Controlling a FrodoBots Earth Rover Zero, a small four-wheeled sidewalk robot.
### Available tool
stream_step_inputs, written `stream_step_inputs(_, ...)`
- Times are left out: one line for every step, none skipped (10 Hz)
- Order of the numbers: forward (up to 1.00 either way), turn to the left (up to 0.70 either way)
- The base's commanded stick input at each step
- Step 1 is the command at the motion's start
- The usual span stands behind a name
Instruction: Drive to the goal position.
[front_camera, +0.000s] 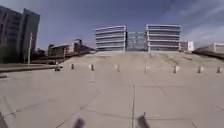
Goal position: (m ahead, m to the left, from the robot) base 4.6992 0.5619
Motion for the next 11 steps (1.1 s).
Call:
stream_step_inputs(0.70,0.02)
stream_step_inputs(0.70,0.00)
stream_step_inputs(0.70,0.01)
stream_step_inputs(0.70,0.00)
stream_step_inputs(0.70,0.00)
stream_step_inputs(0.70,0.01)
stream_step_inputs(0.70,0.06)
stream_step_inputs(0.70,0.20)
stream_step_inputs(0.70,0.31)
stream_step_inputs(0.70,0.34)
stream_step_inputs(0.70,0.24)
